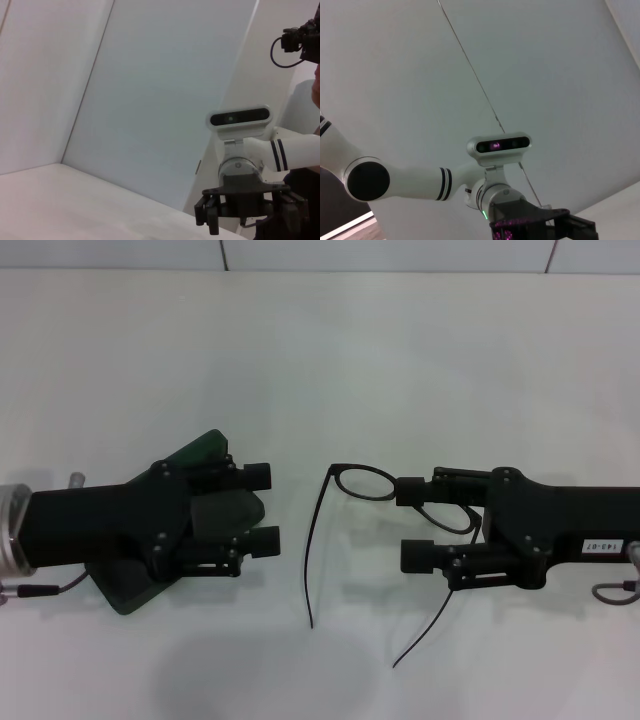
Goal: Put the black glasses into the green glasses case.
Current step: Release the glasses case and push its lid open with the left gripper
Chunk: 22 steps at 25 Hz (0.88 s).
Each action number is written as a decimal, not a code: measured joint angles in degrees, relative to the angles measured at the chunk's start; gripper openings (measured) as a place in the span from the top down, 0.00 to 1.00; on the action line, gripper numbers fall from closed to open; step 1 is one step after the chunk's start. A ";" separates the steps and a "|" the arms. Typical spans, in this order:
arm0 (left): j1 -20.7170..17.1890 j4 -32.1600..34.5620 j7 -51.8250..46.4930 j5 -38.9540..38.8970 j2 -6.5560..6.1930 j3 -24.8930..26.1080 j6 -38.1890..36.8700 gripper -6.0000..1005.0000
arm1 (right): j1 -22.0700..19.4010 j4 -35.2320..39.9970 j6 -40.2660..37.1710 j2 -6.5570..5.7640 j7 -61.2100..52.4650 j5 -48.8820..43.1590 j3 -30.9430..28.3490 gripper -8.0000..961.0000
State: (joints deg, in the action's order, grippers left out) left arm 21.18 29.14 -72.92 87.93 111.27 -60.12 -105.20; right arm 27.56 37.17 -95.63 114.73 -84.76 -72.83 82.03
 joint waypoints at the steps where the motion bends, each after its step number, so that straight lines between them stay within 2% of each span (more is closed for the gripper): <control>1: 0.00 0.00 -0.01 0.02 0.04 0.00 0.00 0.18 | -0.14 -0.04 0.00 0.00 0.16 -0.02 -0.01 0.16; 13: -0.51 0.15 -0.05 -0.12 0.27 0.27 -0.04 0.18 | -0.73 -0.26 0.00 0.07 1.02 -0.12 -0.03 0.20; 17: -0.52 0.70 -3.22 -0.14 0.32 3.83 0.47 0.18 | -0.98 -0.25 0.06 0.31 1.82 -0.13 -0.06 0.21; 21: -0.49 9.63 -13.55 0.72 0.52 5.84 1.46 0.18 | -2.24 -3.88 2.21 0.29 7.39 -0.21 -4.14 0.22; 22: -0.83 17.47 -19.19 2.83 1.05 5.89 3.29 0.18 | -2.50 -5.22 1.99 0.23 8.70 -0.25 -5.85 0.22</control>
State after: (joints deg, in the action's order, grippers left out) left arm 20.36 46.61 -92.11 90.77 112.32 -54.23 -101.91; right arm 25.06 31.94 -93.64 114.96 -76.07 -73.08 76.18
